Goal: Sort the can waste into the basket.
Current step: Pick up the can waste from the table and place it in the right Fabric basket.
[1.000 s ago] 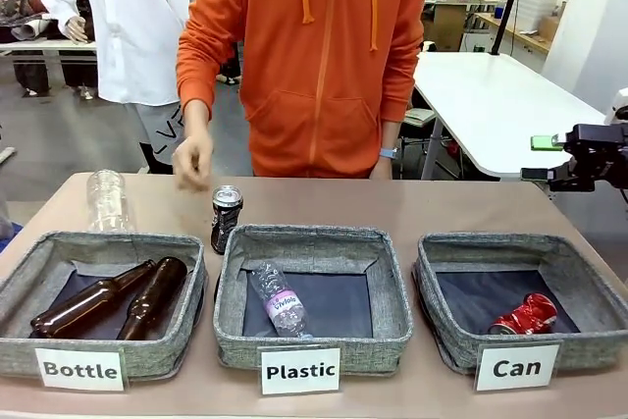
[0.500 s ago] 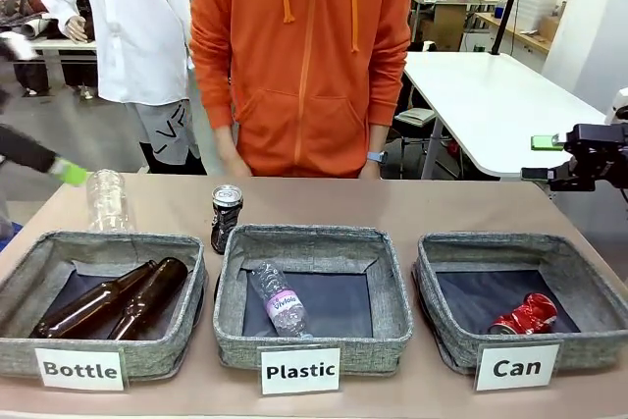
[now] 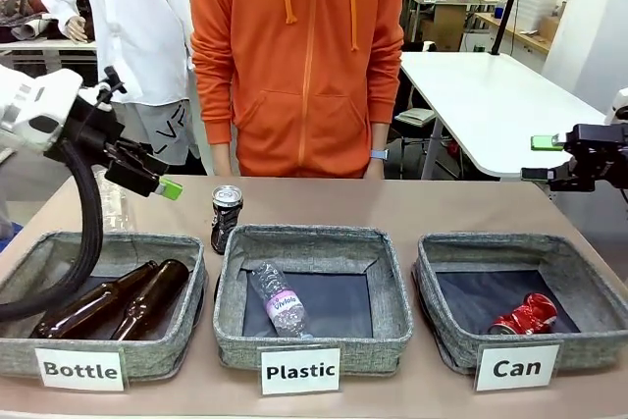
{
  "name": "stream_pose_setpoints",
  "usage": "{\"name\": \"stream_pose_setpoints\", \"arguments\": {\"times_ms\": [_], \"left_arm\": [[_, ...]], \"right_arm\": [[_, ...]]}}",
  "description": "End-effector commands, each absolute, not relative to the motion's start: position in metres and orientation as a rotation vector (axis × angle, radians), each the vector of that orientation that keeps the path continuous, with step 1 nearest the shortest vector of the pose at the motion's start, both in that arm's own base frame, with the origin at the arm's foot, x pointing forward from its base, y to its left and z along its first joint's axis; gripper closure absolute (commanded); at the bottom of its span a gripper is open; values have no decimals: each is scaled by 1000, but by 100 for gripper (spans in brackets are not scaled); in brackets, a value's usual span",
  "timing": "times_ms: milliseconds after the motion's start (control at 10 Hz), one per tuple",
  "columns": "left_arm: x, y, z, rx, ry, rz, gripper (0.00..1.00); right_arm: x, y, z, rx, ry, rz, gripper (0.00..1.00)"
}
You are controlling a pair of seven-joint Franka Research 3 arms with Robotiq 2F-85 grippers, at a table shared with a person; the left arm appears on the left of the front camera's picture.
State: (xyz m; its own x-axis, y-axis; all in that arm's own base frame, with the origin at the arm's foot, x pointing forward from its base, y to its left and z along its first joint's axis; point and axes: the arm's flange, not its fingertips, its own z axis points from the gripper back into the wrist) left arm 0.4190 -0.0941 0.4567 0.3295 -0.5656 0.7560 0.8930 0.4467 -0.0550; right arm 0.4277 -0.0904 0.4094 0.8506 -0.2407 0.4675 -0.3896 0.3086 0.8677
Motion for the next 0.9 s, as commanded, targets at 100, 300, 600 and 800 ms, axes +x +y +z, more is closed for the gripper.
{"name": "stream_pose_setpoints", "arguments": {"times_ms": [100,300,600,800], "left_arm": [[404,-94,477,-483,-748,-993,0],[404,-94,477,-483,-748,-993,0],[459,-96,466,-485,-744,-1048,0],[488,-99,442,-568,-787,-1165,0]], "right_arm": [[428,-91,411,1270,-606,122,0],[428,-91,411,1270,-606,122,0],[428,-91,411,1270,-606,122,0],[428,-91,411,1270,-606,122,0]]}}
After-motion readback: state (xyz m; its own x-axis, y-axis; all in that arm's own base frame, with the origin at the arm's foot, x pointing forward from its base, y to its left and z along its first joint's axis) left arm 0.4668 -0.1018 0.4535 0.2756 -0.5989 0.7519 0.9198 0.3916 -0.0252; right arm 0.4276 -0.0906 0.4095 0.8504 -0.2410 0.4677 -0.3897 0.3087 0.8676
